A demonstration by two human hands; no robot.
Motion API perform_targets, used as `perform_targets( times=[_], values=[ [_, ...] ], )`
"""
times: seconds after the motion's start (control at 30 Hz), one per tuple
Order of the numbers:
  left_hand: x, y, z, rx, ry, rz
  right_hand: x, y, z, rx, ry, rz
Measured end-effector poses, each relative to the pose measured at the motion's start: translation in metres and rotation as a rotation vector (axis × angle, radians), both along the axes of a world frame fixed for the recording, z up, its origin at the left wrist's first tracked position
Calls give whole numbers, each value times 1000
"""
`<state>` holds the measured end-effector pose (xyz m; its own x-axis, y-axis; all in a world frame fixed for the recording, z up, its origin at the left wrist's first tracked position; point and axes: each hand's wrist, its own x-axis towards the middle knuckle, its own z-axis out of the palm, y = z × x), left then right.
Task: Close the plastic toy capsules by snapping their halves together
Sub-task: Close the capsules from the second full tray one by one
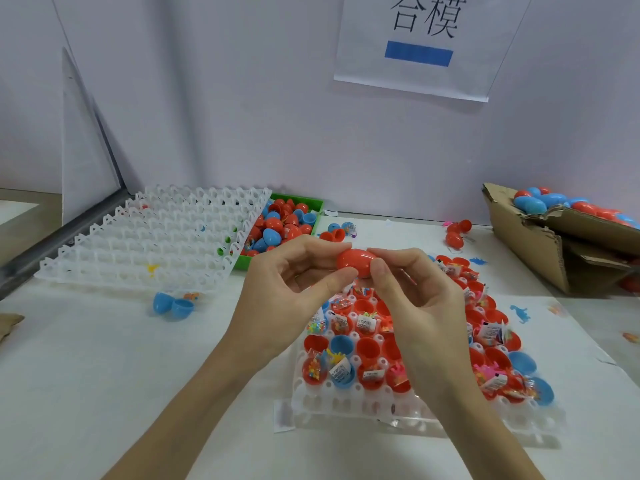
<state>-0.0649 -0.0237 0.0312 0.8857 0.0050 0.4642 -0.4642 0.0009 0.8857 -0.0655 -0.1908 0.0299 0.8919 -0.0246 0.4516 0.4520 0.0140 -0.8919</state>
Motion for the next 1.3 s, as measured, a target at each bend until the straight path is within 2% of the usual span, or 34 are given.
perform_targets(
  times=[0.17,0.43,0.63,0.73,0.83,0.97,1.07,1.3],
  values=[
    [0,0,-1,20,-15,5,-2,0,0,-45,-63,-43],
    [1,-4,-2,19,7,-20,-1,1,-1,76,79,43],
    [1,0,-2,6,26,-13,-2,1,-1,28,-3,-5],
    [3,4,-2,21,14,-22,-1,1,-2,33,44,37],
    [4,7,-2,73,1,-32,0,2,0,134,233,177],
    [3,2,-6,268,-88,56,4,-1,3,433,467,413],
    [-2,-3,-6,314,-167,37,5,-2,3,550,539,612],
    [-5,-3,-1,339,-223,13,9,0,-8,698,641,841]
  ],
)
